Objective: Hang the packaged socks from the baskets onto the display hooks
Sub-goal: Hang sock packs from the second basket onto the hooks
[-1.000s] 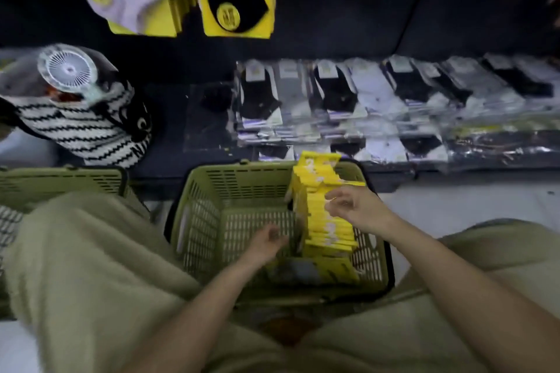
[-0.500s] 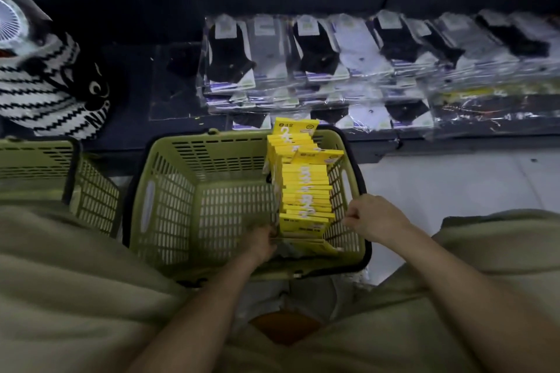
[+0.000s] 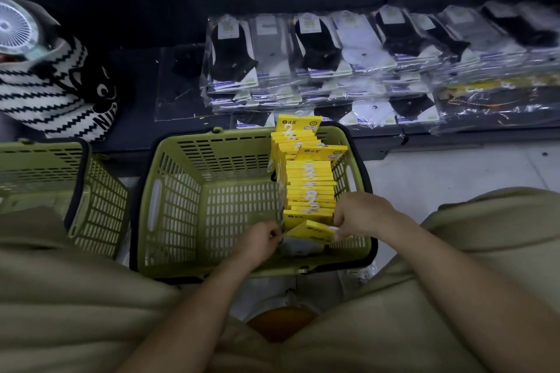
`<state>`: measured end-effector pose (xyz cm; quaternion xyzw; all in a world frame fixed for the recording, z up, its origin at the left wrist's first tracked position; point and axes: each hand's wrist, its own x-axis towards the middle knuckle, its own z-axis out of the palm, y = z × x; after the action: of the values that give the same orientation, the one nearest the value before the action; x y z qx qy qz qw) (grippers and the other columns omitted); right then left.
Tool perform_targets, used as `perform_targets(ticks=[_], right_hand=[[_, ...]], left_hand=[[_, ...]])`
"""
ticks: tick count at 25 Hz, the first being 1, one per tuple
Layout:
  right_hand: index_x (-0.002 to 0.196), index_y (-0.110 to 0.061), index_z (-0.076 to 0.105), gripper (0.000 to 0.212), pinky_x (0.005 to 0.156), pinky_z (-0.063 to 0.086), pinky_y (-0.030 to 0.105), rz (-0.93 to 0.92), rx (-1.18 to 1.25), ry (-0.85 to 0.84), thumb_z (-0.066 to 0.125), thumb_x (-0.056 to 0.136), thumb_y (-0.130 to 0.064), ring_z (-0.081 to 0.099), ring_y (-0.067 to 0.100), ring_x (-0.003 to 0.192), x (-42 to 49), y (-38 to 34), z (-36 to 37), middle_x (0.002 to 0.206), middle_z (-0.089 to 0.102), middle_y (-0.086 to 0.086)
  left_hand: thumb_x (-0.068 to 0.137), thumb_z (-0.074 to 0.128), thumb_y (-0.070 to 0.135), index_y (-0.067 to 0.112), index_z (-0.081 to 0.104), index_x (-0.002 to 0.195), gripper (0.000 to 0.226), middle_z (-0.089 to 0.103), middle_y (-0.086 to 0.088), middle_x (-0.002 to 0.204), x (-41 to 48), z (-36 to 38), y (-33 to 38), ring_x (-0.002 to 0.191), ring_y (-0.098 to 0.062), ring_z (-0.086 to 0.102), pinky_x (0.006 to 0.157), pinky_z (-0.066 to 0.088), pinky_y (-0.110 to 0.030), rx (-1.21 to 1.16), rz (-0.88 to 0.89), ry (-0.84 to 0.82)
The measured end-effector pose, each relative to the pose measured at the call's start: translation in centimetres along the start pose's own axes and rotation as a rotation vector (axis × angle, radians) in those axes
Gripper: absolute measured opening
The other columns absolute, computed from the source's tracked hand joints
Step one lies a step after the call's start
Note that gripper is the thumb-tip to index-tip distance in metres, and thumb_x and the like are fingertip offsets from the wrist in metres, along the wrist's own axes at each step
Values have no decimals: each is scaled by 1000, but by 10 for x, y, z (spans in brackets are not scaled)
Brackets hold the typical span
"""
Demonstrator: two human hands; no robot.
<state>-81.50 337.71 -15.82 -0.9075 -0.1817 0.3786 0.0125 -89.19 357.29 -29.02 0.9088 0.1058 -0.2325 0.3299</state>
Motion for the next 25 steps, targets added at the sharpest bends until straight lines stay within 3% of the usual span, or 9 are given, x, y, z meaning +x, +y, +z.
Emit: perform_targets(ticks=[2,4,6,9,11,15,20,23,25], right_hand=[[75,-12,72,22,64,50,31,-34,41,119,74,77,-34,58,18,66,-1,-1,1,66,61,-1],[82,-15,70,20,66,50,31,-79,62,169,72,79,-35,59,18,74,-1,-4,6,77,64,-1],[99,-14,57,34,70,49,34,-80,46,177,71,80,-38,56,20,85,1,-7,13,93,61,1],[112,-10,40,56,70,49,37,24,77,129,73,78,-40,54,23,88,8,-5,18,96,55,5],[118,-9,40,60,75,50,38,64,134,111,74,77,-39,56,23,93,12,-3,19,104,55,6],[126,-15,39,70,86,49,42,98,142,178,77,72,-40,53,27,109,13,1,23,123,45,8],[121,-18,42,66,77,46,34,-11,146,106,79,70,-39,49,18,98,14,3,29,123,51,4],[131,-25,41,69,78,47,35,-25,8,103,74,74,-44,52,23,113,13,-2,36,129,53,1],[130,-29,46,59,74,46,33,-33,-84,159,69,78,-46,53,23,114,13,-4,37,127,56,-1]], left_hand=[[85,63,18,10,68,93,12,70,-12,98,3,5,0,92,-25,65,72,47,-29,-85,-30,-41],[83,68,19,7,63,107,28,67,-13,110,6,6,0,103,-27,62,85,48,-31,-142,-83,-69],[78,73,21,10,54,119,47,62,-8,119,7,6,6,111,-24,58,94,47,-33,-219,-83,-92],[76,75,23,16,39,135,69,56,2,124,7,8,25,117,-15,51,99,40,-26,-391,15,-84],[80,71,23,14,35,139,70,55,0,128,8,11,34,119,-14,50,99,37,-22,-435,43,-31],[83,68,25,14,39,134,60,59,-4,126,8,9,40,117,-20,54,99,43,-31,-414,-8,36],[77,74,15,11,44,131,62,57,-6,126,2,4,39,117,-21,53,100,42,-33,-398,71,68],[76,75,13,12,38,135,70,53,-6,129,-3,5,34,120,-20,50,103,40,-32,-434,57,25],[77,74,16,16,35,139,74,49,-7,134,-4,7,33,124,-22,47,106,39,-38,-372,64,8]])
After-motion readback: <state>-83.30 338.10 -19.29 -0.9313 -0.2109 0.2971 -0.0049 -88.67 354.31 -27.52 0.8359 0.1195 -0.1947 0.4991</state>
